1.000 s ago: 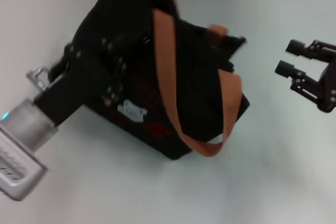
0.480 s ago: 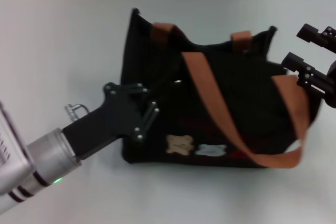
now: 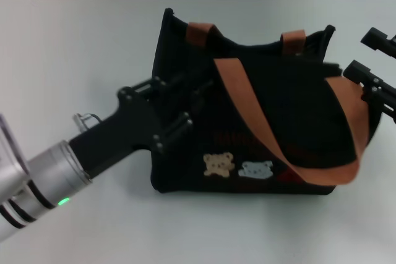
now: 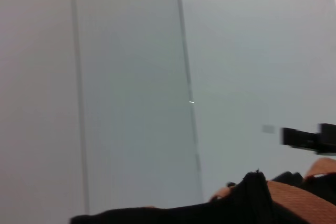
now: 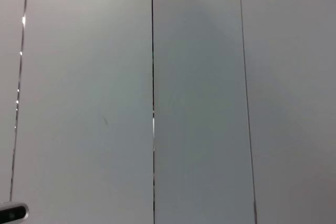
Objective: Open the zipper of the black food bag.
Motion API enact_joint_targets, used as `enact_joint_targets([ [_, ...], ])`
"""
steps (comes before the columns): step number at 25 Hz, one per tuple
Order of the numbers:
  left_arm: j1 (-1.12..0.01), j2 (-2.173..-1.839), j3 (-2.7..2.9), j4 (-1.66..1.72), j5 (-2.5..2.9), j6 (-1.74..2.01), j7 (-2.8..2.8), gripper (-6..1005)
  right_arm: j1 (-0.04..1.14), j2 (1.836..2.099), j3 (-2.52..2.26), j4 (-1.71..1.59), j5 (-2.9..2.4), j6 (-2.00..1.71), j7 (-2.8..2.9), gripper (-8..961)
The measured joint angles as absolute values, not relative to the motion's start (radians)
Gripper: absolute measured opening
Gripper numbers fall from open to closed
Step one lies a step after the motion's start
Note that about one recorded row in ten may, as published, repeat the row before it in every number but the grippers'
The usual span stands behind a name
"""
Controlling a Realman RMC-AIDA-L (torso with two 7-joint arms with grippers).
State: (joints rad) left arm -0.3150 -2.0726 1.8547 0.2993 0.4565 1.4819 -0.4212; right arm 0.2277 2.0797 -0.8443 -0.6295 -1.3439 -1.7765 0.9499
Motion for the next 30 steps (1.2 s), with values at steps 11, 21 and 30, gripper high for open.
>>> enact_joint_targets([
  [11,-0.282,-2.038,1.661,0.291,0.462,1.667,-0.468,659,0.226,2.080,-0.807,-0.610,-1.343,-1.814,0.942,648],
  [21,-0.267,-1.945,1.626,0.302,0.718,1.898,-0.562,840,0.242,2.045,-0.812,-0.621,-1.490,-1.972,0.995,834],
  [30,-0.319,-1.951,1.416,0.367,1.214,1.889,-0.692,840,0.292,2.036,-0.807,-0.622,-1.724,-2.054,1.024,835],
])
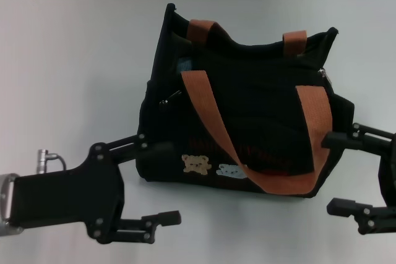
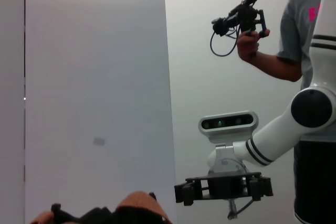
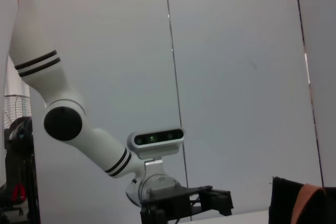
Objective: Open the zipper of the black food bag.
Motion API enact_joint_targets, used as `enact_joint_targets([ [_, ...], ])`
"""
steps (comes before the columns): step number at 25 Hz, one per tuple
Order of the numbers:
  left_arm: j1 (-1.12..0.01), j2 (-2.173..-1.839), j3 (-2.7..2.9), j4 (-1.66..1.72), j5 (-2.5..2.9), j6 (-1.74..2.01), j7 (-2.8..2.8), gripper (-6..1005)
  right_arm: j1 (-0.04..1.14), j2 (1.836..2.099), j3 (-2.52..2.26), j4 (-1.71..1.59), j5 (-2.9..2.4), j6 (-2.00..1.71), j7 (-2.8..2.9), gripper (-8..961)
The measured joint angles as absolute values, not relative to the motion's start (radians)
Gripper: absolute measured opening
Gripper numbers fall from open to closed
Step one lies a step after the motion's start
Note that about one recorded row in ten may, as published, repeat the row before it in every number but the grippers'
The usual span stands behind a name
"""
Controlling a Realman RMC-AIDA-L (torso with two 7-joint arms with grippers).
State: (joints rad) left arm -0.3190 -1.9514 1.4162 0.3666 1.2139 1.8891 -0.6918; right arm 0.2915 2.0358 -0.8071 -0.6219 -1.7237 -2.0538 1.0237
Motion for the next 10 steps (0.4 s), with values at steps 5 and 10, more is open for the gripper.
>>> enact_joint_targets([
  [5,-0.331,-1.972,1.350,0.367,1.279,1.882,-0.706,840,0.298,2.037,-0.807,-0.627,-1.729,-2.052,1.027,835],
  [10,-0.324,-1.983,1.327,0.367,1.282,1.882,-0.698,840,0.300,2.043,-0.802,-0.628,-1.725,-2.047,1.025,835],
])
